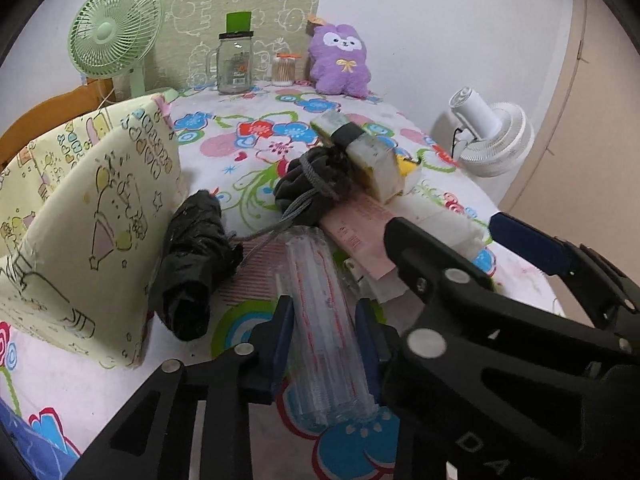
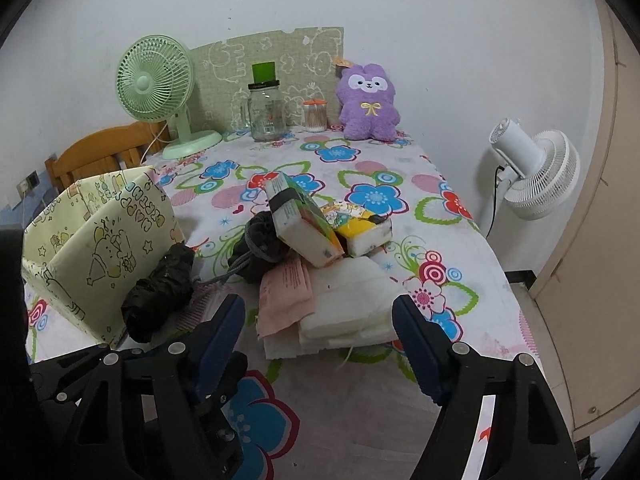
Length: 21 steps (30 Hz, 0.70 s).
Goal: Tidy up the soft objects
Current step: 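Reach the left gripper to the clear straw bag and grasp it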
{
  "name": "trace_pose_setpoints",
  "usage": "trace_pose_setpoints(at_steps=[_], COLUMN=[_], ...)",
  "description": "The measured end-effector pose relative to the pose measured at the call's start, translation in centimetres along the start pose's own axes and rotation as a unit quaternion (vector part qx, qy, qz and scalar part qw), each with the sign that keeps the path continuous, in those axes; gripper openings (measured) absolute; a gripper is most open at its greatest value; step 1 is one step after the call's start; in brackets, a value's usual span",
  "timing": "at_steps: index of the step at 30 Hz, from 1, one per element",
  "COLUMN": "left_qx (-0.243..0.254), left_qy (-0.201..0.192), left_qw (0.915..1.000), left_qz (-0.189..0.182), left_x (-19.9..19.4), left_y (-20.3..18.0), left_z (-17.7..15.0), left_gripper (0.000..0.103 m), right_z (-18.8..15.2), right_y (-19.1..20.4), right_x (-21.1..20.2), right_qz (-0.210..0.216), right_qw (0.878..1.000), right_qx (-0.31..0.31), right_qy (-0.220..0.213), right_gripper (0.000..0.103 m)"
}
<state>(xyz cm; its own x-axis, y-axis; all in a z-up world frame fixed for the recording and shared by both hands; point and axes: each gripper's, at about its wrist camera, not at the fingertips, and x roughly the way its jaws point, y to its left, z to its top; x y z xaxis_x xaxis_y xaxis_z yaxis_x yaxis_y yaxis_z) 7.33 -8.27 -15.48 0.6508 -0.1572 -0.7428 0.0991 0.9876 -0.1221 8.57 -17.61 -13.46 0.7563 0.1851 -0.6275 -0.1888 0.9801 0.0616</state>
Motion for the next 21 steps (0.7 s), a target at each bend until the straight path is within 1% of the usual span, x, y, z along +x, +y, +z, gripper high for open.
trace_pose_setpoints(at_steps=[7,11,13,16,18,21], left_qx=[0.008,0.013,0.01,0.001,-0.003,-0.003], left_qy=[-0.02,-0.034,-0.03,-0.02,-0.012,-0.008], left_qw=[0.9997,0.999,0.9991,0.9994,0.9995,0.9996], left_qz=[0.012,0.025,0.027,0.028,0.028,0.029], left_x=[-0.5,-0.5,-0.1,0.6,1.0,1.3], left_y=[-0.1,-0.1,0.2,0.5,0.7,0.8], left_z=[1.3,2.0,2.4,2.5,2.5,2.5], left_gripper=[0.027,0.027,0.027,0.027,0.027,0.027], right_z=[1.0,1.7,2.0,2.1,2.1,2.0], right_y=[0.0,0.0,0.0,0.0,0.1,0.1], right_x=[0.3,0.8,1.2,2.0,2.5,3.4], right_qz=[0.012,0.022,0.026,0.032,0.037,0.054], right_qw=[1.0,1.0,1.0,0.999,0.999,0.998], right_qx=[0.003,0.004,0.006,0.007,0.008,0.013], right_qy=[-0.001,0.002,0.005,0.015,0.026,0.042], right_gripper=[0.077,0.072,0.07,0.064,0.061,0.057])
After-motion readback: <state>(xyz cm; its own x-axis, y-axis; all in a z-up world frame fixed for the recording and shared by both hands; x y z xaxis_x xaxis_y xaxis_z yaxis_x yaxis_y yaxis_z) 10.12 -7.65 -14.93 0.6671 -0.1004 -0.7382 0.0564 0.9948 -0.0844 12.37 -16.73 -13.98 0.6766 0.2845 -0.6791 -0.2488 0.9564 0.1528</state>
